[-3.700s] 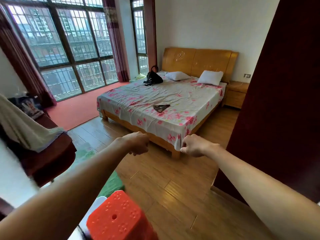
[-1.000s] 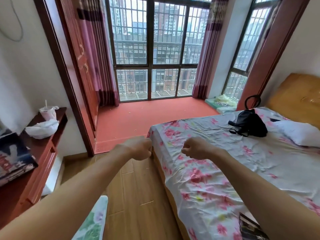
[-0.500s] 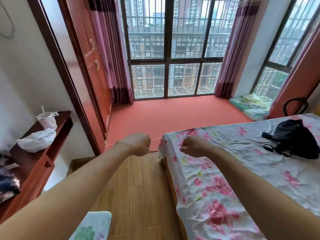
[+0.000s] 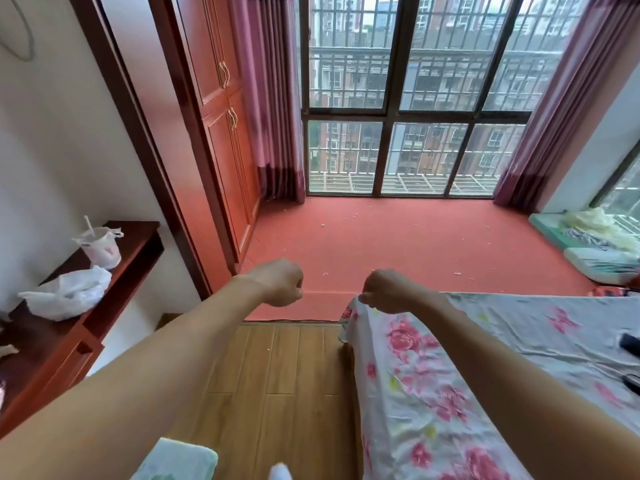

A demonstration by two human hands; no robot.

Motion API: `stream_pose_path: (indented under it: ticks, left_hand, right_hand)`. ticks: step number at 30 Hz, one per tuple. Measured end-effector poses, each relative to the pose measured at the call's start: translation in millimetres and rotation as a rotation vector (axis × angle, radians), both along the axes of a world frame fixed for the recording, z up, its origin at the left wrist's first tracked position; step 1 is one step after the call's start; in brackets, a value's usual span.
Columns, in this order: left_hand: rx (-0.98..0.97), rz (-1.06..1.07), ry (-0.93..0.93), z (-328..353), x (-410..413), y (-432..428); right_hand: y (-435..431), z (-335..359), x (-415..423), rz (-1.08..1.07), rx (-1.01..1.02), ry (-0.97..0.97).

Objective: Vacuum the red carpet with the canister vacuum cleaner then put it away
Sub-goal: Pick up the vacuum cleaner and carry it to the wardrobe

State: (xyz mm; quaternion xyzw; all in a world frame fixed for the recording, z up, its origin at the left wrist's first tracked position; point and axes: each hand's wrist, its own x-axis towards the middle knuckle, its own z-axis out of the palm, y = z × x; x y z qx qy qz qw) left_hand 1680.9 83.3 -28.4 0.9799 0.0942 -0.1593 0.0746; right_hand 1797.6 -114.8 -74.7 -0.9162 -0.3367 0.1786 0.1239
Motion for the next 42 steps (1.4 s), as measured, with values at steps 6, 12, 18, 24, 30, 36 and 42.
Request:
stream_pose_path:
  ticks: [6,12,18,24,30,36,42]
  left_hand:
    - [-0.009,-0.064,0.021,-21,119,43]
    - [0.059,-0.167,0.066,-25,265,107]
    - [0.023,-0.226,0.038,-23,380,146]
    - [0.016,-0.251,0.074,-39,488,181]
    - [0.016,-0.191,0.132,-41,597,217]
    - [-0.047,-0.137,0.038,-17,722,242]
    - [-0.061,-0.279,0.084,-49,838,234]
  right_hand:
    - [42,-26,112,-0.044,-0.041,-0.014]
    - [90,-20,241,-0.166,-0.048,-0.03]
    - [120,-18,328,-0.237,-0.108,-0.034]
    - [150,-31,437,-0.262,-0.145,0.018]
    - [189,-32,563,-0.228,-0.109,0.05]
    - [212,-17,671,-0.239,-0.034,0.02]
    - [200,-40,756,-0.343,-0.131,0.056]
